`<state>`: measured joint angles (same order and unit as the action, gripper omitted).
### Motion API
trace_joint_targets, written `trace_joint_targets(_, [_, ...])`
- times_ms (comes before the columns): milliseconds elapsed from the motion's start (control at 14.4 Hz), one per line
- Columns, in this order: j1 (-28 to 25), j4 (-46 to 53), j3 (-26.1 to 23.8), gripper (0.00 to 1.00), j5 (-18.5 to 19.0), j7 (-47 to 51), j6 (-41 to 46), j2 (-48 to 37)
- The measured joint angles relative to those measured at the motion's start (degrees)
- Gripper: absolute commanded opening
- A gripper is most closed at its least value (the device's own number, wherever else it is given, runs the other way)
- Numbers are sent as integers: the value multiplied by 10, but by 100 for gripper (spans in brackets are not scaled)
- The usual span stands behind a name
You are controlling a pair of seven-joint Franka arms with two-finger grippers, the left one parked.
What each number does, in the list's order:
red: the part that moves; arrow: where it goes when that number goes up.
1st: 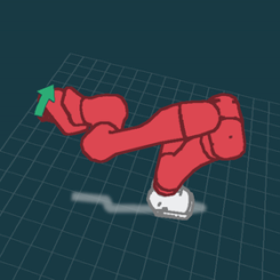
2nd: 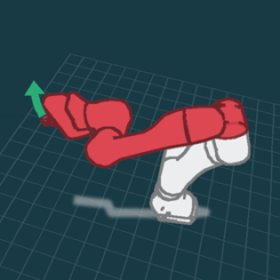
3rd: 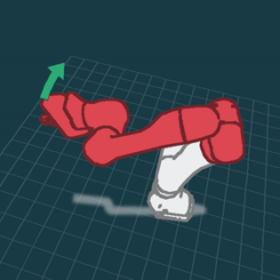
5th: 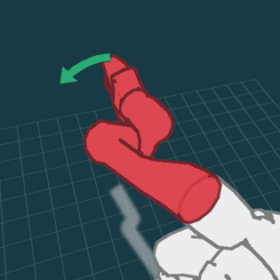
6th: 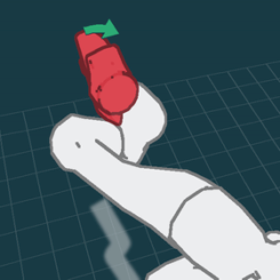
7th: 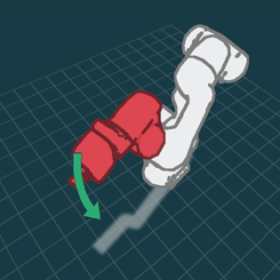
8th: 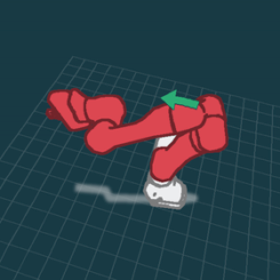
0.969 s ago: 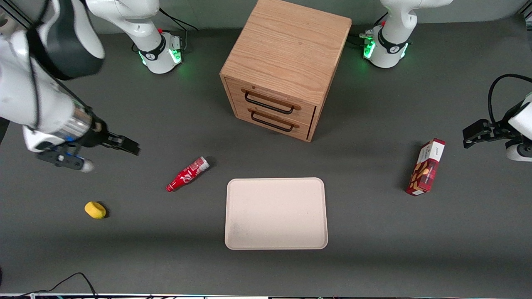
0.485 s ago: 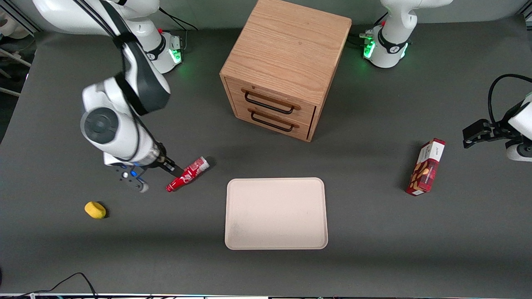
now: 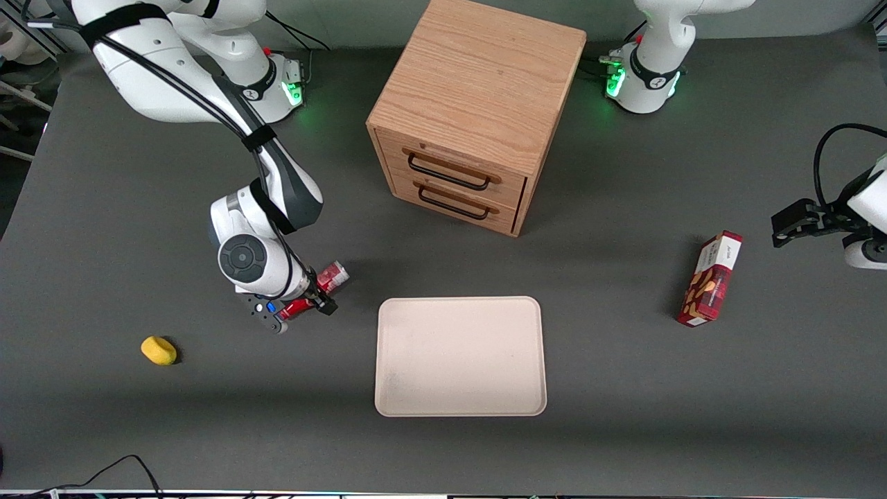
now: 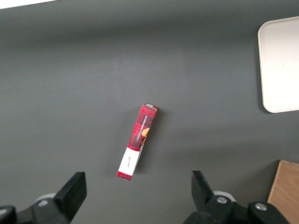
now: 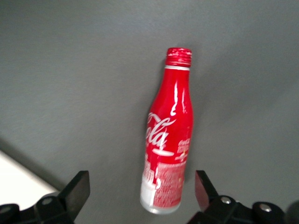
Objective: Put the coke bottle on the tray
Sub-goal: 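Close the right gripper around the bottle's body and lift it, then carry the bottle with the right gripper over the cream tray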
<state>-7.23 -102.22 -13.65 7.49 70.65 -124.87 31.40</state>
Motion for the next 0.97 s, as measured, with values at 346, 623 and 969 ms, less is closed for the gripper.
trace_joint_targets(346, [12, -52, 0, 100, 0, 3, -56, 1])
trace_joint_targets(623, [16, -87, 1, 80, 0, 4, -118, 12])
trace_joint_targets(969, [16, -88, 1, 10, 0, 5, -123, 17])
